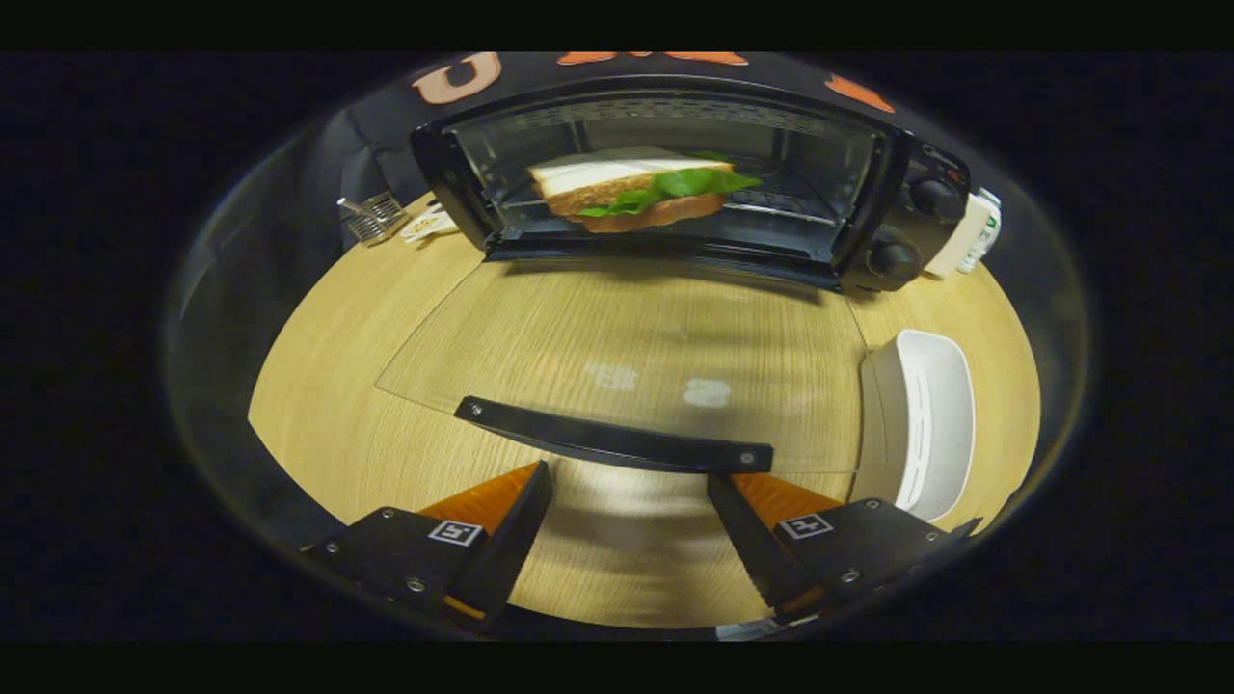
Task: Open the toaster oven, put the food inside, and close the toaster oven door.
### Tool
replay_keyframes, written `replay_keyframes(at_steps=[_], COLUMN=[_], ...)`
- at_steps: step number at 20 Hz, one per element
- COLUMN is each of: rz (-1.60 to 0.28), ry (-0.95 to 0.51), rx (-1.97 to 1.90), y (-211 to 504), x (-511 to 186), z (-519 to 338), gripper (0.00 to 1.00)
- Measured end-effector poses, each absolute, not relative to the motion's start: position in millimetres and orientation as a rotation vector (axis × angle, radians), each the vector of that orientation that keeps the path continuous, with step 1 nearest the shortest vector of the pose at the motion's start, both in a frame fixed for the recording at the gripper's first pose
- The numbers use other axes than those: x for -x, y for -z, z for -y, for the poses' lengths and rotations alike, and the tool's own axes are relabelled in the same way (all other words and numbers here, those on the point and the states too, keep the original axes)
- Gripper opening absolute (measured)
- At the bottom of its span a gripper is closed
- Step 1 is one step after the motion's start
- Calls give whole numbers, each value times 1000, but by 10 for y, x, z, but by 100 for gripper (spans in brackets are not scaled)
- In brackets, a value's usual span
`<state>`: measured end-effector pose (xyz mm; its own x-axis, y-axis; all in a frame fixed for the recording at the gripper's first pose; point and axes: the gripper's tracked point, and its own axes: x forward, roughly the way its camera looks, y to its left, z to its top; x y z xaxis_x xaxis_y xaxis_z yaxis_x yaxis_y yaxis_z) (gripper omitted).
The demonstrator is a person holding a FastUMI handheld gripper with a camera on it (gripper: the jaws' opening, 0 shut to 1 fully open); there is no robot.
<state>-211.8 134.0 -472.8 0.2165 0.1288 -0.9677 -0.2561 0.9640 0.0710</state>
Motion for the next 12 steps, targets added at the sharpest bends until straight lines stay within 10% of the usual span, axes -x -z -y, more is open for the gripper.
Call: replay_keyframes(at_steps=[12], rz=[-1088], ry=[-215], rx=[112], y=[4167], x=[1064], z=[-1360], gripper=[92])
